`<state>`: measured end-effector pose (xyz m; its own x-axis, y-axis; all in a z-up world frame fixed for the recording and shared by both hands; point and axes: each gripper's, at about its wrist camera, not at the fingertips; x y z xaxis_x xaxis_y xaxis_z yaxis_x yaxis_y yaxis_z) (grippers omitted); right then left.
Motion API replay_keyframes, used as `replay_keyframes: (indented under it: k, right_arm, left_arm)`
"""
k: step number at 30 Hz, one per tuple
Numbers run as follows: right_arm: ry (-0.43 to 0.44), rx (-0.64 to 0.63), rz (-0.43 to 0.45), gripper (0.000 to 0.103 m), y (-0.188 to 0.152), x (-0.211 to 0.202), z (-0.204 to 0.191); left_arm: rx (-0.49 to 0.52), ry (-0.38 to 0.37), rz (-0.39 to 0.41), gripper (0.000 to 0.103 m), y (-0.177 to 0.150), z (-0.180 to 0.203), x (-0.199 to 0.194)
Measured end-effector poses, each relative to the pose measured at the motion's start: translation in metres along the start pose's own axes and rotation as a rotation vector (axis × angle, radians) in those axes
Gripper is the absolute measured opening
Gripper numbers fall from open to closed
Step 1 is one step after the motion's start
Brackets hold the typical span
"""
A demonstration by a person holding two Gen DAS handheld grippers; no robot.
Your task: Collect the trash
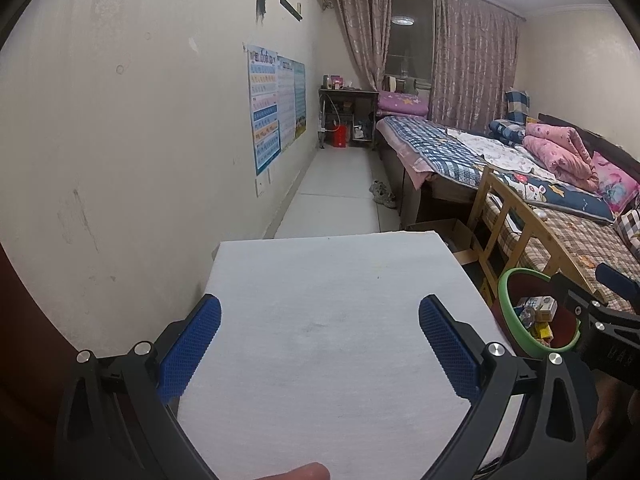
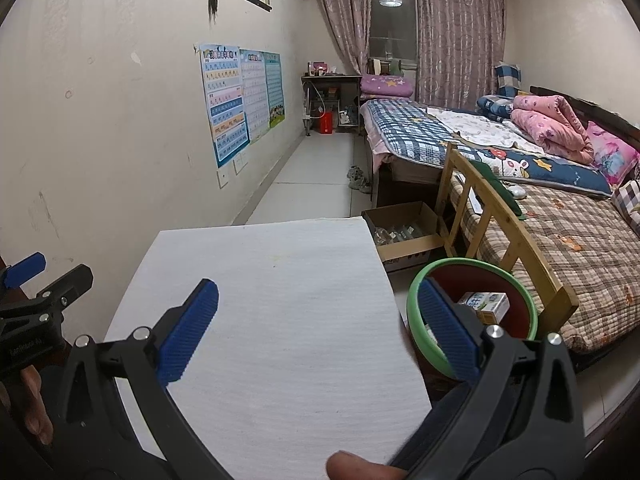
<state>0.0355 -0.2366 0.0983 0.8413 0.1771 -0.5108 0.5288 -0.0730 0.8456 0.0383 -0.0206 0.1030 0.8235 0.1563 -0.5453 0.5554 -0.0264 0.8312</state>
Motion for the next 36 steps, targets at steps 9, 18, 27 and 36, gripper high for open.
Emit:
replay_keyframes:
  k: [9, 18, 27, 36]
  right_arm:
    - [0.003, -0.006, -0.006, 0.098, -0.0003, 0.0032, 0.0]
    - [0.001, -0.003, -0.009, 0.098, -0.0002, 0.001, 0.0016]
    - [-0.002, -0.004, -0.01, 0.098, -0.0002, 0.0015, 0.0028]
    - [-0.002, -0.005, -0.012, 0.098, -0.0004, 0.0018, 0.0029]
  left_arm:
    - [-0.009, 0.004, -0.009, 0.095, -0.0005, -0.0005, 0.0019]
    - [-0.002, -0.002, -0.007, 0.095, -0.0027, -0.0007, 0.0023]
    - [-0.005, -0.004, -0.003, 0.095, -0.0021, -0.0008, 0.0012]
    - [-0.017, 0.006, -0.007, 0.095, -0.0014, 0.0012, 0.001]
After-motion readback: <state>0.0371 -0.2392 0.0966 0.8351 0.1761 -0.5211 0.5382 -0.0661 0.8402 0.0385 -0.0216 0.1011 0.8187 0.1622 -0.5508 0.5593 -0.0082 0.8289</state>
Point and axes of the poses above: each gripper's, at about its wrist camera, not at the fingertips, and x roughly the way its jaws point, z to its right, y to its top, and after that the axes turned 10 degrees about y, right-handed
